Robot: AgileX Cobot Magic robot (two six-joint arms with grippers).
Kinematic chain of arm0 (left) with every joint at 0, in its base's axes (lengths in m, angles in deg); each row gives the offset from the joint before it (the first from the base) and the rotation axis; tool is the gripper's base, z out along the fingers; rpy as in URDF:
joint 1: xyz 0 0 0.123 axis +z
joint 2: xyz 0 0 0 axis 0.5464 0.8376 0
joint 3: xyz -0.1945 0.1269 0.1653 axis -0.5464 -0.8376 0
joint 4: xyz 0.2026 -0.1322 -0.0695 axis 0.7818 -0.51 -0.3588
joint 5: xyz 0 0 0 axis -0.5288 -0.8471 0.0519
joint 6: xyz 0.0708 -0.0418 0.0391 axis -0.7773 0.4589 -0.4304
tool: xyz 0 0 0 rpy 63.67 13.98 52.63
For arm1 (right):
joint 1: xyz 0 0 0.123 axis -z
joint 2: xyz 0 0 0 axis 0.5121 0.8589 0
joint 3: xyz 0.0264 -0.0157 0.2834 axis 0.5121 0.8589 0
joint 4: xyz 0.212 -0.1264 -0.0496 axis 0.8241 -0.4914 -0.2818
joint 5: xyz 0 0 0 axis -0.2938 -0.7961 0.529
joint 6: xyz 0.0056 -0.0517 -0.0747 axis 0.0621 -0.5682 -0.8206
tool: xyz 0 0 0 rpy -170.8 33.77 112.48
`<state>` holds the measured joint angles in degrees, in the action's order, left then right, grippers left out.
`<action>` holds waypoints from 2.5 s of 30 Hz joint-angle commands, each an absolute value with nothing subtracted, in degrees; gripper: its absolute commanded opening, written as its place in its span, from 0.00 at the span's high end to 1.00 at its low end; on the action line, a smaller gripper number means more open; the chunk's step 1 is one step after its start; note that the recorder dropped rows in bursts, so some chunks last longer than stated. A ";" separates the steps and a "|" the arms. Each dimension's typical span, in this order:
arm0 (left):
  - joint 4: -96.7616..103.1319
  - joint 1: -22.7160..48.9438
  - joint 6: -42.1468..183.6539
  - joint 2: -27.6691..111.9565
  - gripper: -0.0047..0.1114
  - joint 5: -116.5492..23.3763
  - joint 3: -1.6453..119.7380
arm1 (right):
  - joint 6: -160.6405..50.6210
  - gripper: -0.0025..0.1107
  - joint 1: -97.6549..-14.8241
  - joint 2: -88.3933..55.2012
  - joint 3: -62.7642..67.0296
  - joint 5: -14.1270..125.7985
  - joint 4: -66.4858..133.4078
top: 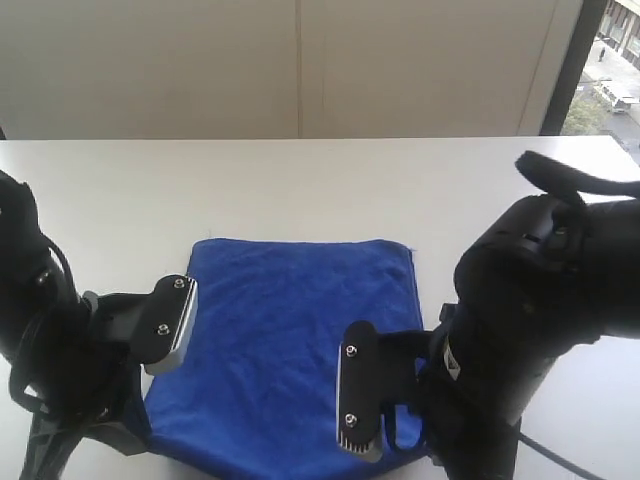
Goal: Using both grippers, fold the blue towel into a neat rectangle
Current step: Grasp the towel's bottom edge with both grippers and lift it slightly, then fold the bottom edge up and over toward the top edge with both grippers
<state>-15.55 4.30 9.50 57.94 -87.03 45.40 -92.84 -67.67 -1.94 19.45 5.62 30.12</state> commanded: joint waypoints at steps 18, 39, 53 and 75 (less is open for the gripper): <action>-17.39 4.45 14.21 55.12 0.96 -58.43 45.08 | -58.12 0.98 -63.62 -4.85 19.62 26.60 3.34; -17.17 4.45 13.10 71.40 0.96 -24.03 48.55 | -57.05 0.98 -49.34 14.21 7.91 38.40 -0.99; -19.47 6.95 12.06 79.18 0.96 -22.10 53.70 | -57.05 0.98 -46.04 20.28 5.25 45.71 -0.99; -18.92 7.88 12.06 85.90 0.79 -15.62 53.81 | -55.12 0.74 -44.00 30.22 -2.83 51.29 -0.89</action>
<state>-18.02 7.70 11.96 85.87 -15.94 53.49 -55.95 -44.87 30.21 -2.33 50.53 -0.46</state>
